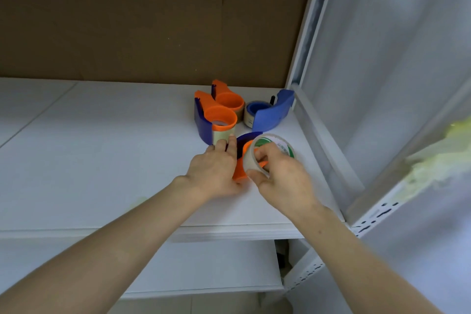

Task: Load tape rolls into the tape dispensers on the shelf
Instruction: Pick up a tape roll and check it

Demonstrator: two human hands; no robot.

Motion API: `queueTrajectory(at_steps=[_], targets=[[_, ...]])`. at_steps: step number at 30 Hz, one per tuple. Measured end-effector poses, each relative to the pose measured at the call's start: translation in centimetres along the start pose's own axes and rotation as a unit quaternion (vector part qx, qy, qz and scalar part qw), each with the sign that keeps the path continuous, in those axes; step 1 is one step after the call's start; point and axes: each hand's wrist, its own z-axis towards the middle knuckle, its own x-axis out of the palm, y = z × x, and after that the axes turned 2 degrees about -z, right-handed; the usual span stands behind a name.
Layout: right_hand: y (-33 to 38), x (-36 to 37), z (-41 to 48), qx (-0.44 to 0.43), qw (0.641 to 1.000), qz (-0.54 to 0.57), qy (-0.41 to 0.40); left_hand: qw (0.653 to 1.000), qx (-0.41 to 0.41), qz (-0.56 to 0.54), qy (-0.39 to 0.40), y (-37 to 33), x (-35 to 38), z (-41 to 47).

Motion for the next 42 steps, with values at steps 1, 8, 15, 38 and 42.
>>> queueTrajectory(at_steps=[1,8,15,38,42], targets=[[0.0,-0.4,-0.1,-0.004,1.0,0.005,-0.003,1.0,-0.006,-0.019,0.02,0.0,-0.2,0.0],[0.0,-1.6,1.0,-0.146,0.974,0.06,-0.162,0.896,0.031,-0.437,-0.069,-0.7,-1.8,0.0],[5.8,0.0,3.7,-0.016,0.877,0.479,0.023,0.616,-0.273,-0.722,-0.157,4.5,-6.5,-3.9],[50.8,19.6,-1.1,-0.121,0.811,0.519,0.241,0.5,-0.356,-0.695,-0.376,39.1,-14.0,-35.3],[56.5,23.1,0.3,-0.146,0.815,0.499,0.256,0.487,-0.379,-0.674,-0.406,44.3,-14.5,-37.1]])
